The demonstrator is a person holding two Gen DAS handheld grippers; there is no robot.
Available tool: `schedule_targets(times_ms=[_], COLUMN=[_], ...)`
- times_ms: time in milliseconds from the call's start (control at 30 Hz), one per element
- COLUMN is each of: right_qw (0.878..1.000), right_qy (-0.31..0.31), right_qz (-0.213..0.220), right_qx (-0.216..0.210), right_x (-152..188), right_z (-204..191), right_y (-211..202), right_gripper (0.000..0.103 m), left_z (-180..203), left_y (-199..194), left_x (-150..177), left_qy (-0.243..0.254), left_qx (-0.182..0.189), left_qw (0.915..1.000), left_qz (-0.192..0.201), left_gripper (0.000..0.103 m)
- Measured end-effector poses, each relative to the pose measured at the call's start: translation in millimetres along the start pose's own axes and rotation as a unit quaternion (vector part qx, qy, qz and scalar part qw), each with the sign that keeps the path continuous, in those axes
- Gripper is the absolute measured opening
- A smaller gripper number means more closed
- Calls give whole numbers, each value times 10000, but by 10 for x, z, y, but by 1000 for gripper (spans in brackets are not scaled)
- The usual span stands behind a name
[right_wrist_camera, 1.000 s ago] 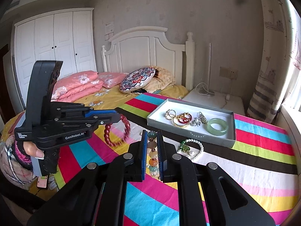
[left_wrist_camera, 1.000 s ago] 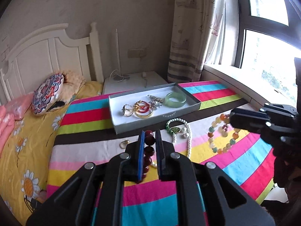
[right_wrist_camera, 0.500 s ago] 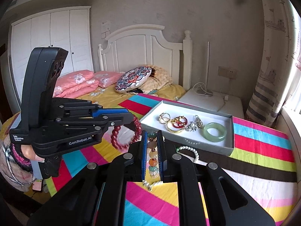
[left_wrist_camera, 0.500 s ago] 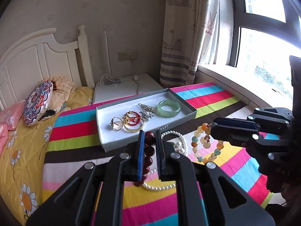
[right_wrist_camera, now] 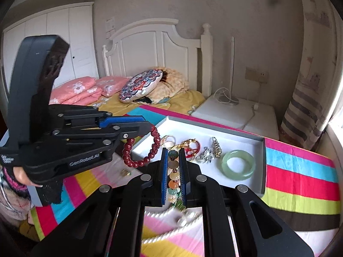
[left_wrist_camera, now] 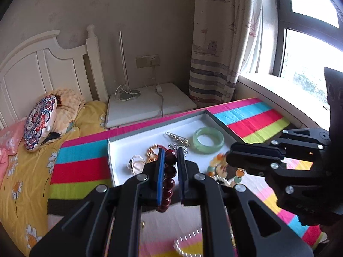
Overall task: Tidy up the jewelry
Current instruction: 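Carry both bead bracelets up and over the grey tray, then open both tools to drop the bracelets into the tray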
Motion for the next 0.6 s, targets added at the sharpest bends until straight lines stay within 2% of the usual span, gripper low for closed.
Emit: schedule_targets(times_ms=[267, 400, 600], right_qw=[9992, 9983, 9957], right_qy=[264, 404, 515], right_qz=[-314, -409, -649], right_qx=[9, -63, 417], right_x=[-38, 3, 148], right_z=[314, 407, 713], right_y=[623, 798, 1016], right_gripper=[11, 11, 12], left_z=[-122, -183, -388], left_y=[647, 977, 1347], left_x=[-234, -261, -175], left_qy=[-88, -77, -69], left_qx=[-11, -4, -396], left_qw=[9998, 9996, 9980], left_qz=[-174, -275, -498], left_gripper=[11, 11, 12])
Point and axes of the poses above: each gripper's, at about its wrist camera, not at the fingertips, and y roughly the way its jaws point, z to its right, x to its underside, the point moved 3 cm from there along y, roughly the way its jaws point, and after that the axes turned 2 degrees about z, right-handed, at the moved point
